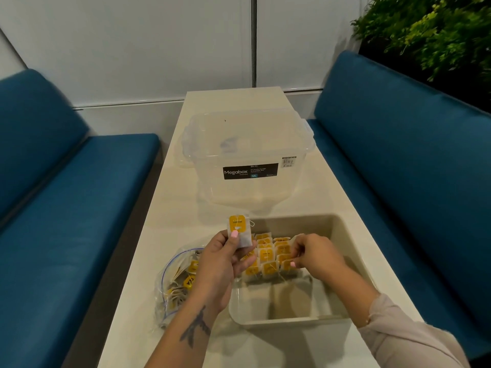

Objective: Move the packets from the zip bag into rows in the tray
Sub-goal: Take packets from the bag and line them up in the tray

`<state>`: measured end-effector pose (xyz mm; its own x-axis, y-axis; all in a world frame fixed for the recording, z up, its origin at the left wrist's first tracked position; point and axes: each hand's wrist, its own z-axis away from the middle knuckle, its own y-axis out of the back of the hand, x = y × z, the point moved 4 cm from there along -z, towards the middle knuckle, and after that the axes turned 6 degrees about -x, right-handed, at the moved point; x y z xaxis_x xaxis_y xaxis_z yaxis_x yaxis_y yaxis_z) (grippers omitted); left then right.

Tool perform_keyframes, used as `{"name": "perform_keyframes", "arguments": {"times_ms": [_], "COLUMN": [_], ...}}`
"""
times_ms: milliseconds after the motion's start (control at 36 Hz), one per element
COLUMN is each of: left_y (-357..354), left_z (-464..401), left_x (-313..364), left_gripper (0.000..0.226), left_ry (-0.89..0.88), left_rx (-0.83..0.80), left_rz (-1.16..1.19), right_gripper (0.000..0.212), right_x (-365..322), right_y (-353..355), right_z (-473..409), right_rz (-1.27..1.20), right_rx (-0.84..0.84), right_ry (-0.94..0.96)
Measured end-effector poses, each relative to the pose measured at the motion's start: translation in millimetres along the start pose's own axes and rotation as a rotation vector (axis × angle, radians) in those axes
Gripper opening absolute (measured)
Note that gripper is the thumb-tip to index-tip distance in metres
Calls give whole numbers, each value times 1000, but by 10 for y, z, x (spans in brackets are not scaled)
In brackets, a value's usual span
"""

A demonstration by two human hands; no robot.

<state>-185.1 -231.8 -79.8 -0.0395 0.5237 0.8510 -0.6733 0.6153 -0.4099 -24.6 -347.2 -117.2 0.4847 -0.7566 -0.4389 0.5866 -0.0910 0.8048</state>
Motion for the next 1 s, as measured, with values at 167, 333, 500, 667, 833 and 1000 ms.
{"name": "perform_keyframes", "arguments": {"times_ms": [167, 333, 500, 667, 833, 1000], "left_y": [-48, -109, -157, -123, -104, -98], "left_z": [24, 33, 73, 89, 115, 111], "left_x": [32, 28, 22, -2, -28, -27], "left_gripper": [14, 12, 13, 13, 14, 11], "left_ry": [-7, -58, -84, -52, -46, -77], "left_rx": [0, -42, -96, -102, -113, -86], "left_rz": [-31, -105, -219, -211, -195, -155], "right_gripper": [28, 11, 21, 22, 17, 11], "right_x": [-83, -495, -672, -632, -622, -622], "right_y": [153, 381, 306, 394, 452, 426], "right_z": [115, 373, 369, 356, 401, 423], "right_rz": [-126, -672, -940, -1139, -1158, -1043], "right_rx": [79, 142, -155, -67, 27, 23], "right_ry": [39, 243, 219, 237, 285, 246]}}
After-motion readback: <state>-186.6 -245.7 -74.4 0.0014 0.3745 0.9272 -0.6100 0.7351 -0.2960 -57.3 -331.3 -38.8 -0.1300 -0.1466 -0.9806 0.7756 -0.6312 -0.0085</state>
